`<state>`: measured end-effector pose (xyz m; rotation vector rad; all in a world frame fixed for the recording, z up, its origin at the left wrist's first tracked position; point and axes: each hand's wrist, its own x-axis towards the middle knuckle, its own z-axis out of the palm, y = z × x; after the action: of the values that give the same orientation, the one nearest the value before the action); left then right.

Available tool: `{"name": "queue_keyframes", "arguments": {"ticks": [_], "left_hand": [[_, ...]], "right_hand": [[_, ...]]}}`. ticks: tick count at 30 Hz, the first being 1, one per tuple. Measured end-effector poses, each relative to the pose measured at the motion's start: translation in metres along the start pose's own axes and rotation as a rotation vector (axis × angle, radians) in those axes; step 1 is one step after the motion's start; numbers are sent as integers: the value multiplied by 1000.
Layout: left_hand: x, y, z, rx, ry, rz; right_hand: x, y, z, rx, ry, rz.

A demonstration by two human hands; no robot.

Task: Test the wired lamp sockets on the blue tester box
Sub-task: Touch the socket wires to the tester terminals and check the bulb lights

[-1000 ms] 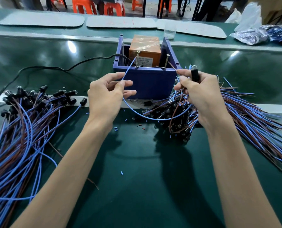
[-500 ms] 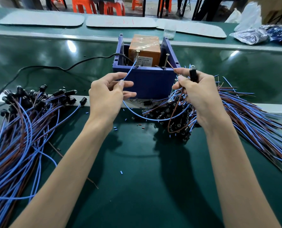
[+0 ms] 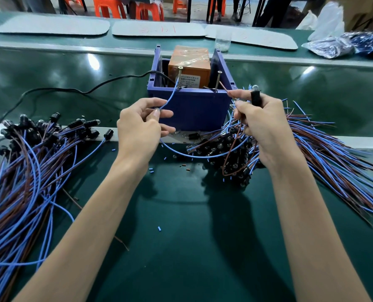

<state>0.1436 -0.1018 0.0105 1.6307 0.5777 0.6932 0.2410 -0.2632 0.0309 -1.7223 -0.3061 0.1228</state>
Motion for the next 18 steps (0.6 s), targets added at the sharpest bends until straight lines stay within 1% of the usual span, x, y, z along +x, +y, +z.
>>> {"name": "queue_keyframes", "arguments": {"ticks": [18], "left_hand": [[3,1,-4,54,-16,-15]], "right_hand": [[1,0,-1,40,-2,18]]}}
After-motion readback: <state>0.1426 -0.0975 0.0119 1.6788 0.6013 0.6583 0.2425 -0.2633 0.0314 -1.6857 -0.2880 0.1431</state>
